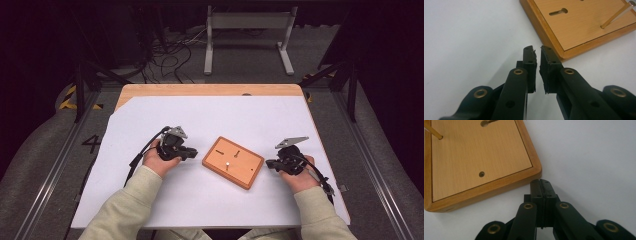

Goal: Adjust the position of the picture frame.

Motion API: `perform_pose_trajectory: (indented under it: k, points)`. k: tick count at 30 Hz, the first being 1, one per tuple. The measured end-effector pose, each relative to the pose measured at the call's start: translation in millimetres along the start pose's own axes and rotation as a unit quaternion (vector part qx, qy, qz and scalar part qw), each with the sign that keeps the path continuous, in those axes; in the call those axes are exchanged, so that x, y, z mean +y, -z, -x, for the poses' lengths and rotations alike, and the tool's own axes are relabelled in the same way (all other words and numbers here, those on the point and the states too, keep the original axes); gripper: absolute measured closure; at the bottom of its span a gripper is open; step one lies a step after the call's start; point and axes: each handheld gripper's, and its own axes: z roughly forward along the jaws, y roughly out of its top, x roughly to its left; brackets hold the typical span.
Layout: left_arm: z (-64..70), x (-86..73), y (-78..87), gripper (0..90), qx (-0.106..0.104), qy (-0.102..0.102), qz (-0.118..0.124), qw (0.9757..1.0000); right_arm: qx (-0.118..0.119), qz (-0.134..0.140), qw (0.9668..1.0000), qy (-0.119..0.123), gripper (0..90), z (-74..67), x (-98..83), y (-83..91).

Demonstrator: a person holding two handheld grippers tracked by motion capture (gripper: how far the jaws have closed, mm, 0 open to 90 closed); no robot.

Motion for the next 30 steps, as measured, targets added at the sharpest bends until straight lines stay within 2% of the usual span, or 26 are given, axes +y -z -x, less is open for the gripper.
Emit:
perform_pose_trajectory:
  k: [4,10,22,30]
  points:
    - [-1.3,-5.7,4.4,83.4,0.004,0.006,-0.004,1.0000,-0.002,-0.014,0.9999,0.003,90.0,-1.7,4.6,-4.6]
    - [-3.5,-15.3,10.9,83.8,0.013,0.018,-0.003,0.9998,-0.007,-0.007,0.9999,0.004,90.0,-1.5,15.7,-13.9]
    - [-7.2,-37.4,26.0,83.8,0.029,0.045,-0.005,0.9986,-0.013,0.015,0.9997,0.015,90.0,-4.6,50.6,-44.2]
    - [-7.8,-48.3,34.8,83.8,0.038,0.057,0.000,0.9977,-0.004,0.022,0.9995,0.023,90.0,-6.6,67.7,-59.0]
